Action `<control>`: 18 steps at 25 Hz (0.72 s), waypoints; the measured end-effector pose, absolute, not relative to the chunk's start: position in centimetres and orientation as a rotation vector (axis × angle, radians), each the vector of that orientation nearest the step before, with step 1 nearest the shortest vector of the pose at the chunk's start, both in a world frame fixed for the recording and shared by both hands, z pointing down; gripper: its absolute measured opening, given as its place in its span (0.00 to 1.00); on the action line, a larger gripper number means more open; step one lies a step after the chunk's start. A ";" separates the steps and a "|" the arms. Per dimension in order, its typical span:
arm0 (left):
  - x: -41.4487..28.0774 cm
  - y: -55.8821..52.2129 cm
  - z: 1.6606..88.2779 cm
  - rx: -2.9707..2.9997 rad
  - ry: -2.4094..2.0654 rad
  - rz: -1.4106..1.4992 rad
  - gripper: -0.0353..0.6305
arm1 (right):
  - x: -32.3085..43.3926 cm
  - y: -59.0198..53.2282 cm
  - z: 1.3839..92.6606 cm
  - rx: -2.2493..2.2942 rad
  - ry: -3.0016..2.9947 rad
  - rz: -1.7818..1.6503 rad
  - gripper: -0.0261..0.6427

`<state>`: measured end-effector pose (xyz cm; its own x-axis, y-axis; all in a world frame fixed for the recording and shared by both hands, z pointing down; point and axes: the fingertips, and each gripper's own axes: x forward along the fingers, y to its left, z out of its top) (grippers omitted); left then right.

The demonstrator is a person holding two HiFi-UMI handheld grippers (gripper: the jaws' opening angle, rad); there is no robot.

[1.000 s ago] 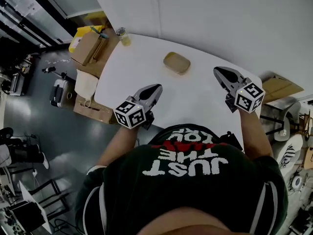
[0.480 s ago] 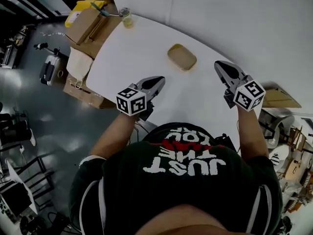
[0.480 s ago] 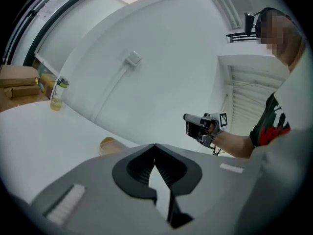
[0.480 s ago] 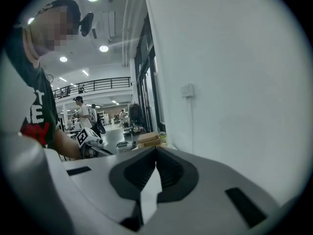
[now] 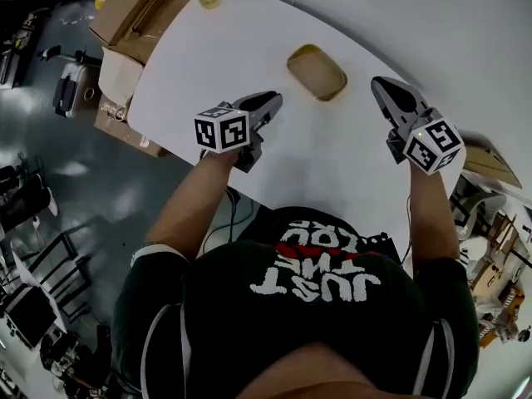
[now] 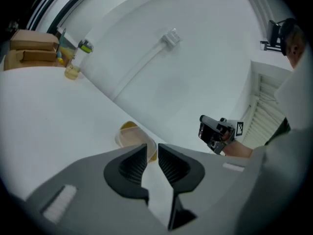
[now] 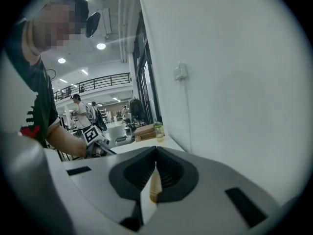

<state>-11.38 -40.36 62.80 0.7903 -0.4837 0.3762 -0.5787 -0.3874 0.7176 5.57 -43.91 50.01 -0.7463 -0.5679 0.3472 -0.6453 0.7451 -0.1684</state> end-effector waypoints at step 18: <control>-9.7 -44.2 71.7 1.723 -0.730 0.146 0.39 | 4.8 -47.7 56.6 0.902 -2.686 0.538 0.05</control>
